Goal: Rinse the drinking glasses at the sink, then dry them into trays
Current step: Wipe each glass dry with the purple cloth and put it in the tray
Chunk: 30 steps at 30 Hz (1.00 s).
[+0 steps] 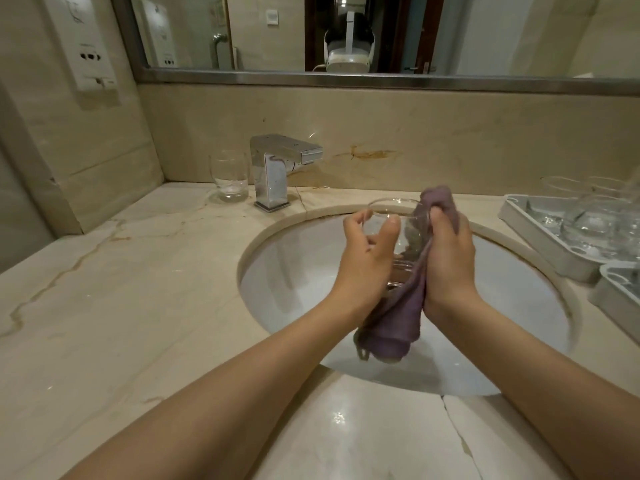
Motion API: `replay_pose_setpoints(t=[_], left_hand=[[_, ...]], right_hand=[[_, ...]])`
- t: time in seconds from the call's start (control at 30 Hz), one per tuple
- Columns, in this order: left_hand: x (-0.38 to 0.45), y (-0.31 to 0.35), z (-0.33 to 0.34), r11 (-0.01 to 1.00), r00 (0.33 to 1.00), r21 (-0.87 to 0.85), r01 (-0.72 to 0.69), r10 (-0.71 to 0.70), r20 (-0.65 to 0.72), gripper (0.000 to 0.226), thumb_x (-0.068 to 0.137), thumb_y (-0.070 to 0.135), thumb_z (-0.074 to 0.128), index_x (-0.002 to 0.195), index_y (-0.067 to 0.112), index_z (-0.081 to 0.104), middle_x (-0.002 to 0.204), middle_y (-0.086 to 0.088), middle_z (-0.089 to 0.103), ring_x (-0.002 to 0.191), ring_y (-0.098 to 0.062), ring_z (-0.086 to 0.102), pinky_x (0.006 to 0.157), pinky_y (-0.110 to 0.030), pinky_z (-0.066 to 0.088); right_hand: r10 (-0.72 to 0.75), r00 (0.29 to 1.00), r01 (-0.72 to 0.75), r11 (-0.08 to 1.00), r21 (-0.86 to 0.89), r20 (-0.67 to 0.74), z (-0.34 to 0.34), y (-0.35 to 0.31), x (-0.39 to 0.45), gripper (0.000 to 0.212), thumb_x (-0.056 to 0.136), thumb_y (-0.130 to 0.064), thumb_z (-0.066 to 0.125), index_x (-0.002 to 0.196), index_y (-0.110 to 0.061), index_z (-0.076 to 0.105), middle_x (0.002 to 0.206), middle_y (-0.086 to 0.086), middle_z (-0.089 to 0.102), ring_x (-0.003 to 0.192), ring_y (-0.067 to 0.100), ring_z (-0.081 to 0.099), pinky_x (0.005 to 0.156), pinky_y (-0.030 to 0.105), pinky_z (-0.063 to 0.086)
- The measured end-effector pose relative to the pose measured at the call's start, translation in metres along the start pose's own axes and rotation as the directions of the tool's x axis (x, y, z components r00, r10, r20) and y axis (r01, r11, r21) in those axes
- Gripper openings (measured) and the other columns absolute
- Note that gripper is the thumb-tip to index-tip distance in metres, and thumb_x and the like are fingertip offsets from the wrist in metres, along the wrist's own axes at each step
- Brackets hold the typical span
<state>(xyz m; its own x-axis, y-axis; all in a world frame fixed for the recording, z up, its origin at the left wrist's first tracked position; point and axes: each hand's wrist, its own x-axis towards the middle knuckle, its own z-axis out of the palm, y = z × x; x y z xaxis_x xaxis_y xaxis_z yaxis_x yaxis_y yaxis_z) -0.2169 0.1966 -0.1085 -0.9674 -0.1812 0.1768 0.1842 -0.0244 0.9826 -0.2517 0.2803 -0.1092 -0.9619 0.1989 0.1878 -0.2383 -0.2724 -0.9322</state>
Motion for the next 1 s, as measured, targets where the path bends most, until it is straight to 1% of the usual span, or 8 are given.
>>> replay_pose_setpoints(t=[0.17,0.3,0.5,0.6,0.67,0.73,0.87,1.0], left_hand=[[0.003,-0.001,-0.008,0.993,0.997,0.112,0.039,-0.047,0.068,0.073,0.080,0.053,0.068,0.134,0.027,0.027,0.119,-0.001,0.046,0.095,-0.002,0.052,0.075,-0.005,0.041],[0.008,0.004,-0.014,0.979,0.999,0.202,0.021,-0.028,0.030,0.075,0.074,0.050,0.076,0.123,0.035,0.021,0.130,-0.007,0.036,0.115,-0.020,0.049,0.098,-0.032,0.044],[0.013,0.005,-0.020,0.998,0.988,-0.019,0.052,-0.054,-0.145,0.044,0.099,0.040,0.046,0.134,0.024,0.024,0.101,0.004,0.049,0.081,-0.001,0.049,0.070,-0.017,0.042],[0.015,0.004,-0.021,0.991,0.975,-0.112,0.066,-0.088,-0.206,0.041,0.099,0.043,0.042,0.131,0.022,0.027,0.129,-0.005,0.050,0.105,-0.015,0.057,0.092,-0.034,0.050],[0.010,0.006,-0.016,0.996,0.983,-0.082,0.017,-0.032,-0.181,0.039,0.100,0.041,0.040,0.130,0.021,0.027,0.118,-0.003,0.054,0.101,-0.009,0.057,0.093,-0.027,0.049],[0.003,0.009,-0.008,0.998,0.992,-0.058,-0.034,0.026,-0.119,0.033,0.101,0.038,0.039,0.128,0.024,0.027,0.096,0.004,0.052,0.078,-0.001,0.053,0.075,-0.015,0.047],[-0.001,0.008,-0.002,0.998,1.000,-0.054,-0.024,0.023,-0.016,0.031,0.099,0.038,0.043,0.123,0.030,0.026,0.095,-0.002,0.052,0.079,-0.017,0.057,0.077,-0.036,0.048],[-0.001,0.005,-0.006,0.998,0.998,0.063,0.017,-0.020,0.057,0.052,0.091,0.035,0.061,0.128,0.030,0.025,0.096,0.003,0.055,0.069,0.005,0.059,0.068,-0.012,0.047]], right_hand=[[0.224,0.974,-0.225,0.971,0.086,0.017,0.000,0.012,0.006,0.012,0.089,-0.025,0.050,0.099,-0.020,0.055,0.095,0.012,0.056,0.087,0.029,0.060,0.077,0.039,0.050],[0.183,0.983,-0.184,0.983,0.027,0.022,0.002,0.008,0.003,0.013,0.092,-0.027,0.048,0.103,-0.022,0.055,0.095,0.006,0.062,0.085,0.022,0.061,0.074,0.031,0.049],[-0.327,0.914,0.396,0.848,-0.352,0.241,0.012,0.005,-0.029,0.037,0.095,-0.021,0.055,0.132,-0.022,0.049,0.118,-0.001,0.043,0.103,-0.013,0.047,0.089,0.004,0.036],[-0.463,0.824,0.565,0.721,-0.402,0.328,0.016,0.017,-0.036,0.046,0.093,-0.029,0.056,0.137,-0.021,0.047,0.117,-0.001,0.037,0.100,-0.017,0.042,0.086,0.001,0.036],[-0.549,0.799,0.600,0.692,-0.402,0.246,0.015,0.014,-0.032,0.050,0.089,-0.036,0.053,0.134,-0.016,0.049,0.116,0.001,0.038,0.100,-0.018,0.041,0.084,0.000,0.035],[-0.542,0.828,0.553,0.748,-0.366,0.144,0.011,0.007,-0.024,0.047,0.088,-0.037,0.051,0.130,-0.017,0.051,0.117,0.004,0.043,0.104,-0.012,0.043,0.089,0.005,0.036],[-0.129,0.991,0.127,0.991,-0.046,-0.042,0.006,-0.007,-0.014,0.010,0.089,-0.031,0.052,0.099,-0.030,0.055,0.102,0.002,0.058,0.097,0.017,0.057,0.091,0.034,0.046],[0.173,0.985,-0.171,0.982,0.078,-0.016,0.003,-0.002,-0.004,0.007,0.088,-0.025,0.050,0.092,-0.022,0.055,0.080,0.002,0.052,0.081,0.028,0.058,0.078,0.041,0.050]])
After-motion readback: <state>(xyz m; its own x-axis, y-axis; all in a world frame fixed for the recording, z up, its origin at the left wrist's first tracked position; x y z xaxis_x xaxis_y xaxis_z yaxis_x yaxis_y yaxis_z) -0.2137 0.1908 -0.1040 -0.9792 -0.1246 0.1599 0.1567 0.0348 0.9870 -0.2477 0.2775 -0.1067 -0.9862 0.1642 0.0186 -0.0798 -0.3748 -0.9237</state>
